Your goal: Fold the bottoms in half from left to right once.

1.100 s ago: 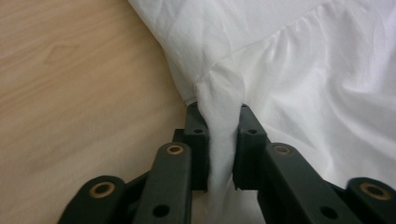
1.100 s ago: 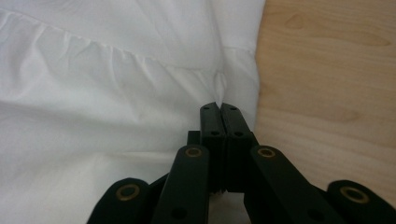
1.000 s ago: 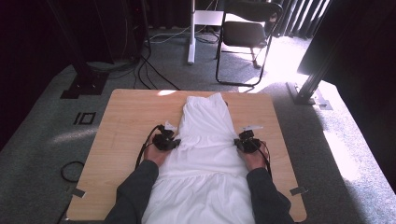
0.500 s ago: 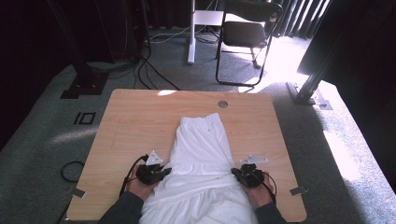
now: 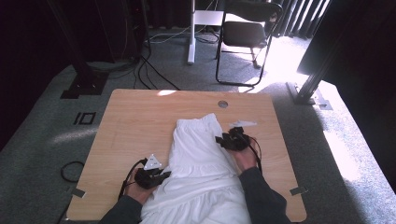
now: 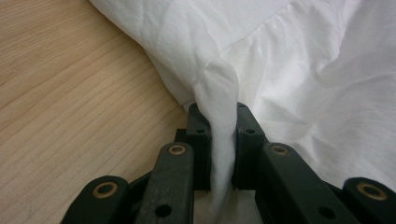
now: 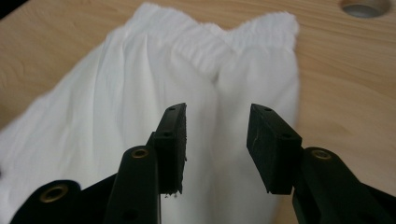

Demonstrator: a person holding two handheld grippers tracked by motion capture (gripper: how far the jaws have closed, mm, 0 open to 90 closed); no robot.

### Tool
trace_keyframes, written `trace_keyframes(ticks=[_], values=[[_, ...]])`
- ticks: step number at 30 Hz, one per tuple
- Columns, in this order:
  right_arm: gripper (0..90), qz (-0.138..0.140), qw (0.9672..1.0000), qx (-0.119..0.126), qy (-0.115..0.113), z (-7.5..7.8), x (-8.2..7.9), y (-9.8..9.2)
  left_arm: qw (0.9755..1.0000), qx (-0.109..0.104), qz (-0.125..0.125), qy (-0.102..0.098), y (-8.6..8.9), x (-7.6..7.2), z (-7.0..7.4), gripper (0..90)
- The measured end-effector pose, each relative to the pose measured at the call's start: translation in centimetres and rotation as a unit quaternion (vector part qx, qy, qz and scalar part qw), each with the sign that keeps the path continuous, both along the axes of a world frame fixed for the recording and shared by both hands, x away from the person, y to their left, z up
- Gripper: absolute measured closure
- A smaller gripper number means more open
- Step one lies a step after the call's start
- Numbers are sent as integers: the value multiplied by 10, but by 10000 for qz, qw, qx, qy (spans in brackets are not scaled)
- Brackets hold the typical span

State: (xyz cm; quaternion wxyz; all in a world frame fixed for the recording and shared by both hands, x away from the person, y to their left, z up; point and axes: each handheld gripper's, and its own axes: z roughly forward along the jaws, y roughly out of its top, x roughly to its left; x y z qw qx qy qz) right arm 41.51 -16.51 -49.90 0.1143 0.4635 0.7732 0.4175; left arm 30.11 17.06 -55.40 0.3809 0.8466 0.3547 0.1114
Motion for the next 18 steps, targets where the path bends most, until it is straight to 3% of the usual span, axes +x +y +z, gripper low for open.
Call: trace_keyframes(ticks=[3,6,8,10,11,14,18], values=[[536,-76,9993,188,310,-7,26,16,10000,-8,-11,-8,0,0,0,811],[552,-108,9976,92,683,-20,41,28,10000,-3,0,-30,0,0,0,805],[719,-11,9948,-12,1014,-29,45,32,10000,-1,11,-39,0,0,0,800],[879,25,9943,-82,1066,-28,44,33,10000,7,26,-39,0,-1,0,792],[886,29,9952,-67,975,-24,42,32,10000,20,26,-41,0,-1,0,791],[895,54,9990,-227,371,-2,37,26,10000,60,32,-34,-1,0,1,785],[895,-287,9988,-274,-297,29,36,8,9999,143,34,-11,-2,-1,2,762]])
